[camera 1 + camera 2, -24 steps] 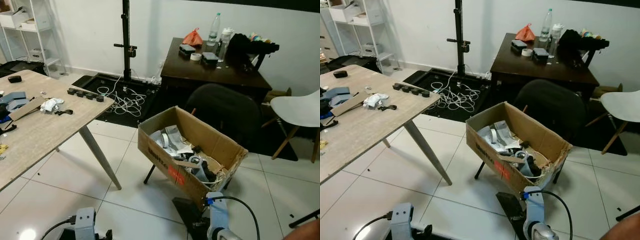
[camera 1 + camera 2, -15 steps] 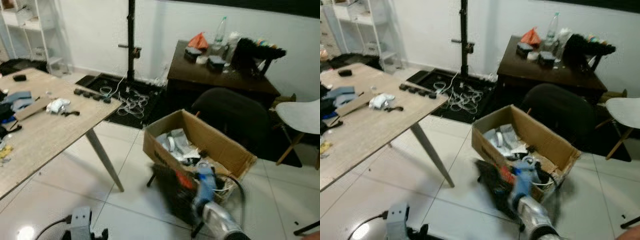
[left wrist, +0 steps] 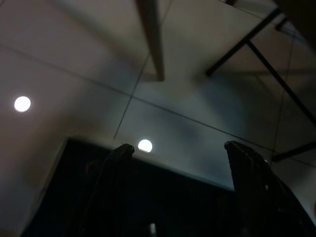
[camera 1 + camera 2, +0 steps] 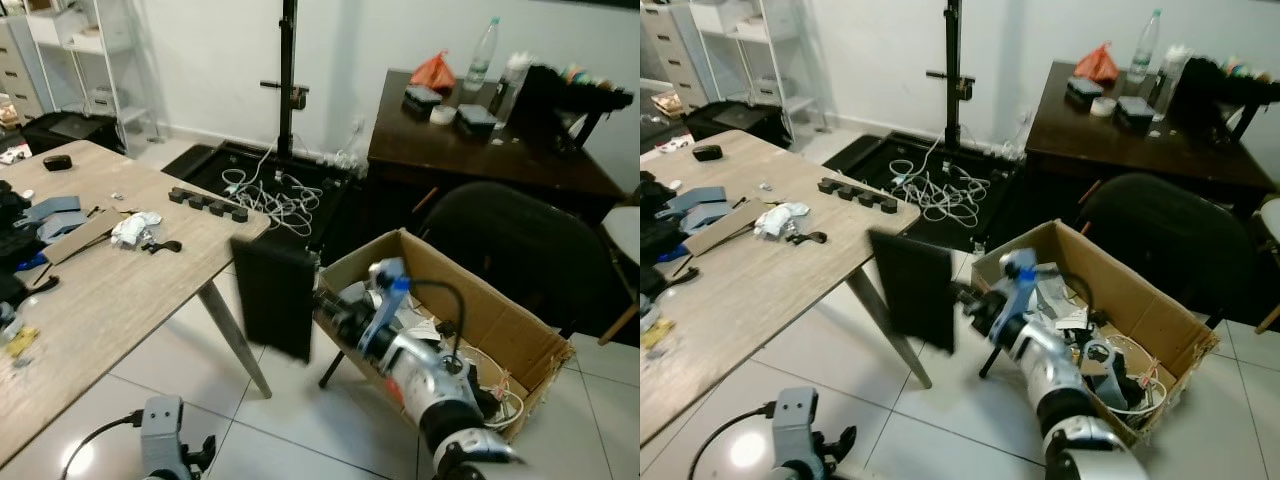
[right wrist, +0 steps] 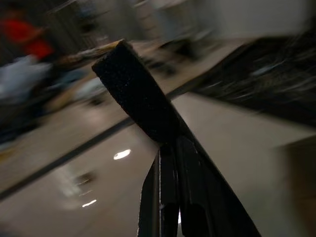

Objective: Picking trash to rubbish bin

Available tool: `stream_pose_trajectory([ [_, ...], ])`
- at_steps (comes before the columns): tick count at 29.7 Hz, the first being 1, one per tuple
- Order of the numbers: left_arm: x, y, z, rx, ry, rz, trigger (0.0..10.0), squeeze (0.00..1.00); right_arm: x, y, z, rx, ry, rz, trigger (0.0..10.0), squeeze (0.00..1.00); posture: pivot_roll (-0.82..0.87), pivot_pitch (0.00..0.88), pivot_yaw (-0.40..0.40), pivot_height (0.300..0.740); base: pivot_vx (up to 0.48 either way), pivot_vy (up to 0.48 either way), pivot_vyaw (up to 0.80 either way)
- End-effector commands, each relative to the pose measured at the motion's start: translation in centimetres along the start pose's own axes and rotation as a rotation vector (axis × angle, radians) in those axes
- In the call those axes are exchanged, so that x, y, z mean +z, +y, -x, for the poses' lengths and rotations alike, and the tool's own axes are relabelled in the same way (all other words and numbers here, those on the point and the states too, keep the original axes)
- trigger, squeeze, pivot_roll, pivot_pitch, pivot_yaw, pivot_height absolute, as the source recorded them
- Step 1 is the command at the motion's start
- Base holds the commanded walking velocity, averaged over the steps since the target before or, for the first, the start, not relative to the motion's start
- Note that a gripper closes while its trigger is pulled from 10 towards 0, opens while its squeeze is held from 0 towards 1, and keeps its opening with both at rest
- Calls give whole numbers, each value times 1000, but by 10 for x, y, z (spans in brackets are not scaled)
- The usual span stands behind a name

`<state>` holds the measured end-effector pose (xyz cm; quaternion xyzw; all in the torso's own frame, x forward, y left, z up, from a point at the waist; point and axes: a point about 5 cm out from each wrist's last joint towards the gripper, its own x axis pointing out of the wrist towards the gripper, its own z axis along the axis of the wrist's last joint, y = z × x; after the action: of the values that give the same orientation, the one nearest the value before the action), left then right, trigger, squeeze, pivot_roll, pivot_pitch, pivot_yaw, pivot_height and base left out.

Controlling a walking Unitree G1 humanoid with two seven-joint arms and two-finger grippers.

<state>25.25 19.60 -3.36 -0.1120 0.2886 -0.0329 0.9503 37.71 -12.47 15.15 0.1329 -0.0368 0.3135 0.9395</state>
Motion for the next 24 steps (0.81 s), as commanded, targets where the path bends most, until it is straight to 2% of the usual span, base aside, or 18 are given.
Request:
stream_pose_trajectory([
  [1,-2,-3,0,-13,4,10,10000,0,-1,-11,10,-65,7,30,10000,0,-79,135,-4,740,307,0,-781],
  [3,-2,-3,0,-14,2,10,10000,0,2,-14,13,-76,2,47,10000,0,-80,136,-4,740,304,0,-781],
  [6,-2,-2,0,-17,-1,12,10000,0,20,-22,16,-118,-54,98,10000,0,-89,140,-1,740,305,0,-785],
  [14,-1,-3,-1,-11,-1,17,10000,0,30,-28,17,-184,-70,186,10000,0,-92,143,-1,740,70,0,-745],
  [17,-1,-3,-1,-4,3,9,10000,0,27,-30,17,-225,-37,203,10000,0,-93,143,-1,740,0,0,0],
  [19,-2,-1,0,5,8,3,10000,0,19,-35,20,-300,29,245,10000,0,-92,142,-1,740,0,0,0],
  [21,-4,0,1,14,17,-11,10000,0,15,-42,25,-387,94,341,10000,0,-91,143,0,740,0,0,0],
  [22,-4,0,1,14,17,-11,10000,0,15,-42,25,-387,94,341,10000,0,-91,143,0,740,0,0,0],
  [24,-5,1,1,21,21,-11,10000,0,12,-49,30,-469,123,358,10000,0,-90,144,4,740,0,0,0],
])
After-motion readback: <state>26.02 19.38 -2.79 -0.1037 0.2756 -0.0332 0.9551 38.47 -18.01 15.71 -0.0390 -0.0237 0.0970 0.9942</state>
